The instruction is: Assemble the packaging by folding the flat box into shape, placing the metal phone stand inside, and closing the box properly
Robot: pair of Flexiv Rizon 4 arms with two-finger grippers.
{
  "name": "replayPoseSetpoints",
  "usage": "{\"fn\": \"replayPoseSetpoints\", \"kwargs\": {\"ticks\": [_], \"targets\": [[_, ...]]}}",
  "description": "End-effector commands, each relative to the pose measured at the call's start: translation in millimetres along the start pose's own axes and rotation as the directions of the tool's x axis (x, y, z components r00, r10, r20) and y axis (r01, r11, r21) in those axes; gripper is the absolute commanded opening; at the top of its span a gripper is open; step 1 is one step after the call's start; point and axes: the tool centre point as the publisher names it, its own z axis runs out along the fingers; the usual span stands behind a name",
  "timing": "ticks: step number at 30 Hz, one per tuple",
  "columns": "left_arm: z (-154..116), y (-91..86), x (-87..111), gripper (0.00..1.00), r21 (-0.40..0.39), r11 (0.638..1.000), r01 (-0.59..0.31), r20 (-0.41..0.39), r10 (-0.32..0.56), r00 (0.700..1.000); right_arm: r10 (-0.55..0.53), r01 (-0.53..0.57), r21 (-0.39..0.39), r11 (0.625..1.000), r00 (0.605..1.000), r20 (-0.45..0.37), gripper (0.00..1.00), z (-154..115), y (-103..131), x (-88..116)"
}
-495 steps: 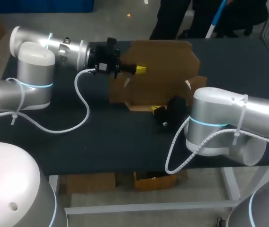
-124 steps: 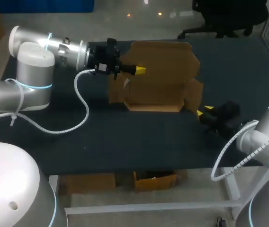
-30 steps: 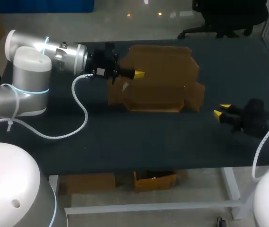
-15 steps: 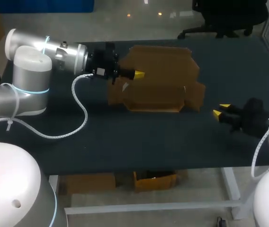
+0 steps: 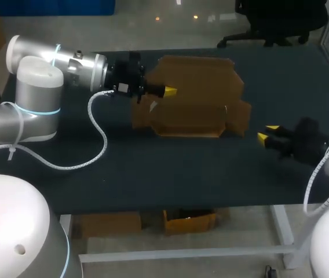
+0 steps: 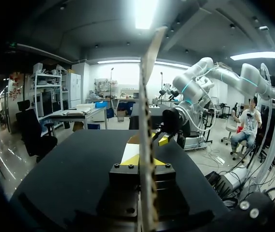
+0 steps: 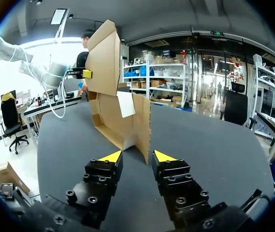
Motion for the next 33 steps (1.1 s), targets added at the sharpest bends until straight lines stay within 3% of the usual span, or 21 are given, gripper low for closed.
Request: {"fn": "replayPoseSetpoints", "kwargs": {"ticks": [1, 17, 33], "targets": [[0, 2.2, 0.4, 0.0, -0.002, 1.0, 0.0, 0.001, 0.0, 1.0, 0.0, 0.0, -0.011, 1.0, 1.0, -0.008, 0.37, 13, -4, -4], [0, 2.2, 0.4, 0.0, -0.002, 1.0, 0.0, 0.001, 0.0, 1.0, -0.013, 0.012, -0.016, 1.0, 0.995, -0.099, 0.39, 49, 2, -16], [0, 2.2, 0.4, 0.0, -0.002, 1.0, 0.0, 0.001, 0.0, 1.0, -0.033, 0.034, 0.002, 0.999, 0.99, -0.141, 0.4, 85, 7, -25]]}}
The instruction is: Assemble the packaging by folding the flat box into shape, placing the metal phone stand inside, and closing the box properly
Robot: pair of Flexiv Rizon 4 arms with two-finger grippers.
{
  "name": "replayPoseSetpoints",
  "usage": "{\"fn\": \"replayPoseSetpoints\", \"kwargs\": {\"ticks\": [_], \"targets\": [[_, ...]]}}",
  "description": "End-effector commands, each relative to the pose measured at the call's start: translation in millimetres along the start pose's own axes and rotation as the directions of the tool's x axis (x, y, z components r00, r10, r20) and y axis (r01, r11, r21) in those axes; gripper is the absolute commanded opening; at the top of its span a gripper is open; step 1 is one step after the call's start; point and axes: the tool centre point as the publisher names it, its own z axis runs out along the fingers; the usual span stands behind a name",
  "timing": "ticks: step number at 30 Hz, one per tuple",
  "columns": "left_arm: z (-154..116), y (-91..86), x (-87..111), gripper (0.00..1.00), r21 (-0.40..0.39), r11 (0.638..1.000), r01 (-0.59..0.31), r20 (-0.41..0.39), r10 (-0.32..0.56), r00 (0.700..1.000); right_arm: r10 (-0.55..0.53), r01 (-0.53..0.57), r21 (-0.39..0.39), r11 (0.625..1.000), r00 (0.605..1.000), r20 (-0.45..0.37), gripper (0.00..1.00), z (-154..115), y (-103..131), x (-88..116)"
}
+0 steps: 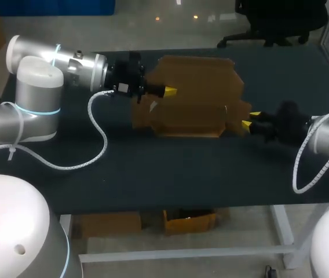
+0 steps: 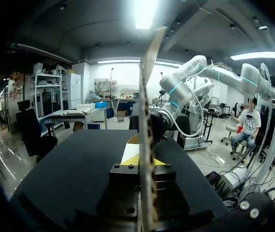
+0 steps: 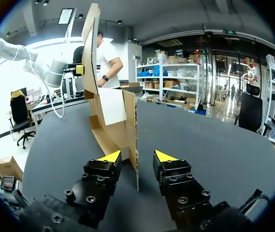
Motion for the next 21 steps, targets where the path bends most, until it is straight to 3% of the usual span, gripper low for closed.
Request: {"fn": "replayPoseSetpoints", "kwargs": {"ticks": [1, 9, 15, 19, 21], "targets": [[0, 2.3, 0.4, 0.0, -0.002, 1.0, 0.0, 0.001, 0.0, 1.0, 0.01, -0.01, -0.001, 1.0, 1.0, -0.012, 0.4, 14, -4, -7], [0, 2.3, 0.4, 0.0, -0.002, 1.0, 0.0, 0.001, 0.0, 1.0, 0.019, -0.019, -0.013, 1.0, 1.0, -0.004, 0.31, 22, -5, -6], [0, 2.3, 0.4, 0.0, -0.002, 1.0, 0.0, 0.001, 0.0, 1.0, 0.013, -0.013, -0.011, 1.0, 1.0, 0.016, 0.17, 22, -2, -2], [0, 2.3, 0.4, 0.0, -0.002, 1.0, 0.0, 0.001, 0.0, 1.0, 0.011, -0.011, -0.01, 1.0, 1.0, 0.029, 0.01, 22, -2, 2], [0, 2.3, 0.4, 0.0, -0.002, 1.0, 0.0, 0.001, 0.0, 1.0, 0.013, -0.013, -0.01, 1.0, 0.999, 0.034, 0.0, 22, -1, 3]]}}
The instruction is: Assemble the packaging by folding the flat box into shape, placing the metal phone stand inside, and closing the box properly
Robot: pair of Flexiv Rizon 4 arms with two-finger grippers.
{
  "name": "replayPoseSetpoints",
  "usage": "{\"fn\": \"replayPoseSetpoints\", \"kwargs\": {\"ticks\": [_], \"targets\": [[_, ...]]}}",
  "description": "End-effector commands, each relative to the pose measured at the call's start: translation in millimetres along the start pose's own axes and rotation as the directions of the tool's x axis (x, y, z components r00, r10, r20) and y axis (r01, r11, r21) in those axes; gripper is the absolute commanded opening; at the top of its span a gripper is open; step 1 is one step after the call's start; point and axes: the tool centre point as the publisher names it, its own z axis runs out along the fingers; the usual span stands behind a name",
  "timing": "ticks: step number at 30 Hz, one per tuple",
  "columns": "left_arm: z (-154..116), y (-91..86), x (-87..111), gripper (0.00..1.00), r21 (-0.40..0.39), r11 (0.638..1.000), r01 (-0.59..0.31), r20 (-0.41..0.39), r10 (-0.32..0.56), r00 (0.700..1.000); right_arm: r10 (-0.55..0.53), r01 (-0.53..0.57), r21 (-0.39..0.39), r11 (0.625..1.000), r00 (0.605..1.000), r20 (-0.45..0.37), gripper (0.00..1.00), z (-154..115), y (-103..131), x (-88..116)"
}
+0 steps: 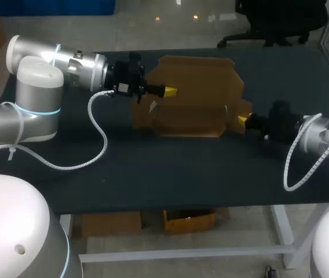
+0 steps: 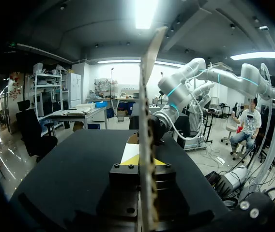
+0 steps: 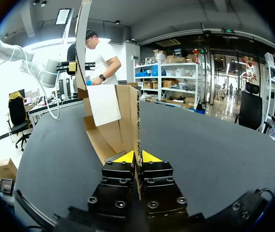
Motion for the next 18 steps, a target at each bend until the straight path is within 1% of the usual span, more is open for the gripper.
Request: {"fn": "replayPoseSetpoints", "kwargs": {"ticks": [1, 11, 18], "targets": [[0, 2.2, 0.4, 0.0, -0.001, 1.0, 0.0, 0.001, 0.0, 1.0, -0.001, 0.001, -0.001, 1.0, 1.0, 0.02, 0.0, 0, 1, 6], [0, 2.2, 0.4, 0.0, -0.001, 1.0, 0.0, 0.001, 0.0, 1.0, 0.005, -0.005, -0.001, 1.0, 0.998, 0.06, 0.0, 3, 1, 19], [0, 2.2, 0.4, 0.0, -0.001, 1.0, 0.0, 0.001, 0.0, 1.0, 0.012, -0.012, -0.001, 1.0, 0.997, 0.077, 0.0, 10, 2, 26]]}}
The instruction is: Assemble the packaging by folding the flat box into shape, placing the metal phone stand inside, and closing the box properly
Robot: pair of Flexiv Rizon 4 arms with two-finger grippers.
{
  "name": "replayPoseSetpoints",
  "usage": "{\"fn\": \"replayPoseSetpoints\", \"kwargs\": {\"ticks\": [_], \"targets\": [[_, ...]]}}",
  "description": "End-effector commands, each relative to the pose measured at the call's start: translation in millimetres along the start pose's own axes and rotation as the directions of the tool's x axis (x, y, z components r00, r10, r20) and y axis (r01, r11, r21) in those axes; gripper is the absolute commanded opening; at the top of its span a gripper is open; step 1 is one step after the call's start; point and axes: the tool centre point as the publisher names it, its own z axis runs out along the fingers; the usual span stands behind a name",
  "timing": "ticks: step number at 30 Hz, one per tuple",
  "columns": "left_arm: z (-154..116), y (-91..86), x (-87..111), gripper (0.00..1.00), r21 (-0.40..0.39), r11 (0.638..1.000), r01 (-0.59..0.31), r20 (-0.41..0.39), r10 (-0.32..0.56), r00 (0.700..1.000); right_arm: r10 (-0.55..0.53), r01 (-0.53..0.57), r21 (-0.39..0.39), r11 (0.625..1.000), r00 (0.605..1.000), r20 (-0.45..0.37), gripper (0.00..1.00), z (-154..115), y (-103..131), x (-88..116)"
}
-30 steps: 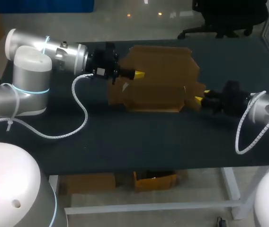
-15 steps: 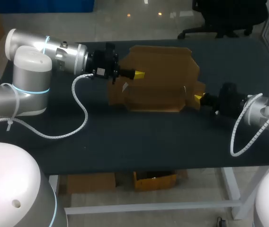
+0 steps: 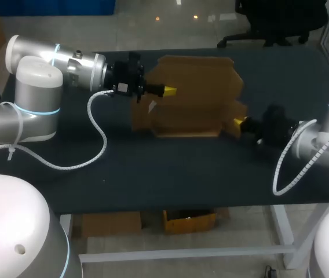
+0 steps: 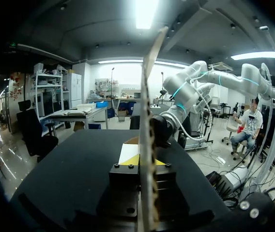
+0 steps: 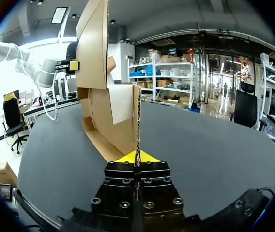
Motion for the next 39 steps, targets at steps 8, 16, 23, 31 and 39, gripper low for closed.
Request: {"fn": "replayPoseSetpoints", "kwargs": {"ticks": [8, 16, 23, 31, 39], "targets": [[2, 2.2, 0.7, 0.0, -0.001, 1.0, 0.0, 0.0, 0.0, 1.0, -0.002, 0.001, 0.011, 1.0, 0.999, 0.051, 0.12, 14, 2, 13], [2, 2.2, 0.7, 0.0, -0.001, 1.0, 0.0, 0.0, 0.0, 1.0, 0.003, -0.004, 0.018, 1.0, 0.997, 0.073, 0.22, 18, 4, 17], [2, 2.2, 0.7, 0.0, -0.001, 1.0, 0.0, 0.0, 0.0, 1.0, 0.014, -0.017, 0.026, 1.0, 0.993, 0.121, 0.22, 18, 3, 24], [2, 2.2, 0.7, 0.0, -0.001, 1.0, 0.0, 0.0, 0.0, 1.0, 0.044, -0.05, 0.023, 0.998, 0.98, 0.194, 0.22, 13, -5, 35], [2, 2.2, 0.7, 0.0, -0.001, 1.0, 0.0, 0.0, 0.0, 1.0, 0.068, -0.084, 0.043, 0.996, 0.956, 0.286, 0.23, 11, -12, 45]]}}
